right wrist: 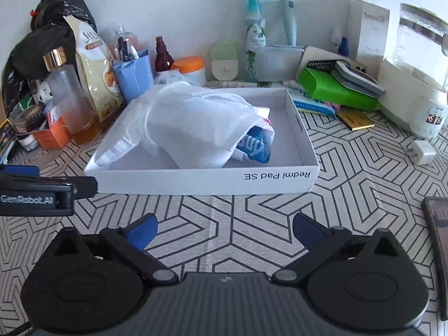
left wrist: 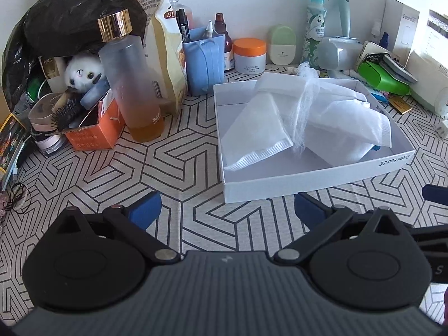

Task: Fold shopping bag

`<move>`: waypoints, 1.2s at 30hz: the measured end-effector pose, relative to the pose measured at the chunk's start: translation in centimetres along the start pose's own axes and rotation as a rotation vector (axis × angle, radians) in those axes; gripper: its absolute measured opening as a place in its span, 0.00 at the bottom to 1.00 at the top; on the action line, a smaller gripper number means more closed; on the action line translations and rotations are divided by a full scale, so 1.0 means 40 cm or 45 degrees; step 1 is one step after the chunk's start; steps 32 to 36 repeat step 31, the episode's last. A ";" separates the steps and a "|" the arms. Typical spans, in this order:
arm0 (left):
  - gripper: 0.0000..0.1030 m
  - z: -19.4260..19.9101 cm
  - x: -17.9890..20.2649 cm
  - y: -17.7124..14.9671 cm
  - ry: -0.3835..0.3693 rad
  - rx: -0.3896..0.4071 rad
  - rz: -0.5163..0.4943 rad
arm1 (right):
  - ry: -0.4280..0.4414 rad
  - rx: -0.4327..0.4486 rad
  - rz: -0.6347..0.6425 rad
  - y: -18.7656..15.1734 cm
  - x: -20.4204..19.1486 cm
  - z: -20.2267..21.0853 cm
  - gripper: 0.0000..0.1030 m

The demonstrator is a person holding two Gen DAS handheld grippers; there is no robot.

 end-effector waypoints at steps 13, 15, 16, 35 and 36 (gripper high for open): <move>1.00 -0.054 0.072 -0.052 0.025 -0.050 -0.144 | 0.040 -0.074 0.055 -0.037 -0.034 -0.038 1.00; 1.00 -0.053 0.074 -0.053 0.048 -0.030 -0.159 | 0.085 -0.066 0.034 -0.035 -0.034 -0.035 1.00; 1.00 -0.053 0.074 -0.052 0.052 -0.022 -0.161 | 0.094 -0.063 0.027 -0.034 -0.033 -0.035 1.00; 1.00 -0.026 0.089 -0.059 0.021 0.049 -0.202 | 0.059 -0.069 0.069 -0.039 -0.022 -0.056 1.00; 1.00 -0.026 0.089 -0.059 0.021 0.049 -0.202 | 0.059 -0.069 0.069 -0.039 -0.022 -0.056 1.00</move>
Point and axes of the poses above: each gripper's, at about its wrist camera, not at the fingertips, and z roughly against the way its jaws point, x to its right, y to its top, the point moved 2 cm from there along -z, roughly the way its jaws point, and after that the axes turned 9 degrees about z, right-handed, at the moved point
